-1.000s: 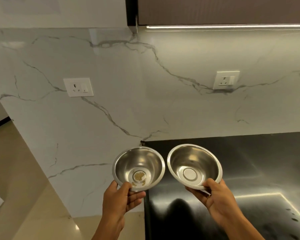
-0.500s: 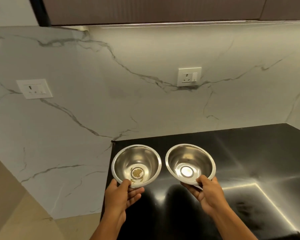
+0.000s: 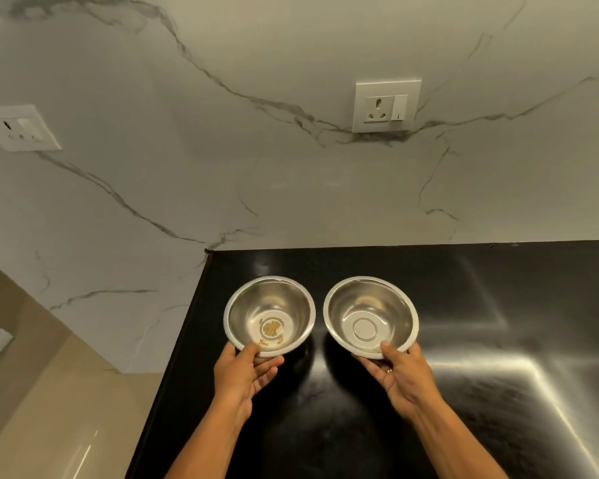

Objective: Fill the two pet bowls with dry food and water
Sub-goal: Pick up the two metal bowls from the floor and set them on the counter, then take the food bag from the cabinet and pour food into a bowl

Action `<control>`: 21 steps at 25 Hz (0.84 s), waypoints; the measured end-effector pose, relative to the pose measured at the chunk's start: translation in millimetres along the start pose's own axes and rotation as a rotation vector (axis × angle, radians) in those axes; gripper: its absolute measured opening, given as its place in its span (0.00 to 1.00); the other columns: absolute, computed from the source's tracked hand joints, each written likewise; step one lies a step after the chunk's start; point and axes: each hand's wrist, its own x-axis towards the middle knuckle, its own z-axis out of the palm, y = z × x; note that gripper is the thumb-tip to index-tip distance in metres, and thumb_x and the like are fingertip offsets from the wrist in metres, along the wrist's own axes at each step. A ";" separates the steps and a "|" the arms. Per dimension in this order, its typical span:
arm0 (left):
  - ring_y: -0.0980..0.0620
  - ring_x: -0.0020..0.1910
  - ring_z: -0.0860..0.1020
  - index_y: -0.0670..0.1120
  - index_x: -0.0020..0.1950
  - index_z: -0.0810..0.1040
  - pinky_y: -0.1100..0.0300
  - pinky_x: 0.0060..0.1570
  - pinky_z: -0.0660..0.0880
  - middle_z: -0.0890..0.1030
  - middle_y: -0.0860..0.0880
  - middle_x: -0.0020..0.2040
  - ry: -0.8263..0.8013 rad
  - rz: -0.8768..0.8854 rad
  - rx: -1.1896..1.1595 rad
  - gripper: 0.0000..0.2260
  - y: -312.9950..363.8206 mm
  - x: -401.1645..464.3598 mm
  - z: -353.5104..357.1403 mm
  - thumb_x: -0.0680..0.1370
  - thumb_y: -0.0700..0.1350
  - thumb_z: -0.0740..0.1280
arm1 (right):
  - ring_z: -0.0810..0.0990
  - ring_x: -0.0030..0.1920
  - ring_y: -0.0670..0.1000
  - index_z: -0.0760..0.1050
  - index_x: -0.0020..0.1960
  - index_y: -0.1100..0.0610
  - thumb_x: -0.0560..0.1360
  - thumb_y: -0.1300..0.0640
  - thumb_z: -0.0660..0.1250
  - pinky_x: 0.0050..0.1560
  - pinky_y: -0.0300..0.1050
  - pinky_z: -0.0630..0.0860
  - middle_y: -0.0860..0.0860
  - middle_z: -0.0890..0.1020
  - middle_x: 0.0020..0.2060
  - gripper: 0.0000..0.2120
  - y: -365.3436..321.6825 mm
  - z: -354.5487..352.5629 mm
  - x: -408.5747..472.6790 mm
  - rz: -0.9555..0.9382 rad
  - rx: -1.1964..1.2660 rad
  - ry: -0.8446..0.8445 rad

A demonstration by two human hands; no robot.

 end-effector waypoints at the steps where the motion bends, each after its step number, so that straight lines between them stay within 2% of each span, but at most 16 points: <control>1: 0.43 0.38 0.87 0.47 0.57 0.77 0.56 0.34 0.83 0.87 0.36 0.43 0.011 -0.013 -0.006 0.08 -1.9 3.1 3.4 0.81 0.37 0.66 | 0.80 0.57 0.65 0.69 0.69 0.50 0.80 0.69 0.60 0.36 0.52 0.84 0.62 0.76 0.64 0.22 -1.1 1.4 4.3 0.009 0.018 -0.002; 4: 0.44 0.37 0.87 0.46 0.58 0.77 0.56 0.34 0.83 0.87 0.38 0.40 0.011 -0.038 -0.029 0.08 -3.2 13.8 9.0 0.81 0.36 0.66 | 0.80 0.58 0.66 0.69 0.69 0.50 0.80 0.69 0.60 0.37 0.53 0.84 0.61 0.76 0.64 0.22 -2.3 6.6 16.6 0.012 0.042 0.012; 8: 0.44 0.39 0.87 0.46 0.59 0.77 0.56 0.35 0.82 0.87 0.37 0.43 0.004 -0.063 -0.026 0.09 0.2 28.9 13.4 0.81 0.37 0.66 | 0.80 0.57 0.63 0.68 0.72 0.51 0.80 0.69 0.62 0.40 0.54 0.85 0.59 0.77 0.64 0.24 -4.2 12.2 28.0 -0.041 0.018 0.038; 13: 0.47 0.37 0.86 0.45 0.60 0.77 0.58 0.32 0.80 0.86 0.38 0.46 0.005 -0.113 -0.010 0.09 2.8 33.7 10.9 0.80 0.40 0.69 | 0.80 0.59 0.61 0.68 0.72 0.51 0.79 0.69 0.64 0.55 0.60 0.80 0.57 0.77 0.64 0.26 2.5 15.8 40.1 -0.078 -0.032 0.115; 16: 0.48 0.38 0.85 0.42 0.62 0.78 0.60 0.29 0.76 0.87 0.39 0.47 -0.015 -0.181 0.040 0.15 9.8 26.6 5.1 0.77 0.46 0.73 | 0.80 0.58 0.62 0.68 0.72 0.54 0.78 0.69 0.66 0.55 0.59 0.79 0.57 0.77 0.64 0.25 2.9 15.8 40.2 -0.088 -0.040 0.129; 19: 0.47 0.37 0.82 0.42 0.66 0.73 0.61 0.27 0.74 0.87 0.39 0.53 -0.070 -0.298 0.041 0.27 22.1 5.8 -9.5 0.74 0.53 0.75 | 0.81 0.56 0.62 0.67 0.73 0.56 0.77 0.62 0.69 0.55 0.57 0.79 0.59 0.78 0.63 0.25 1.1 8.5 40.0 -0.105 -0.116 0.219; 21: 0.45 0.39 0.80 0.45 0.72 0.70 0.60 0.26 0.73 0.83 0.38 0.59 -0.085 -0.303 0.018 0.28 36.6 -10.0 -19.0 0.75 0.53 0.73 | 0.80 0.57 0.60 0.64 0.74 0.53 0.77 0.54 0.70 0.59 0.59 0.77 0.60 0.76 0.64 0.28 -5.4 3.8 34.5 -0.223 -0.321 0.397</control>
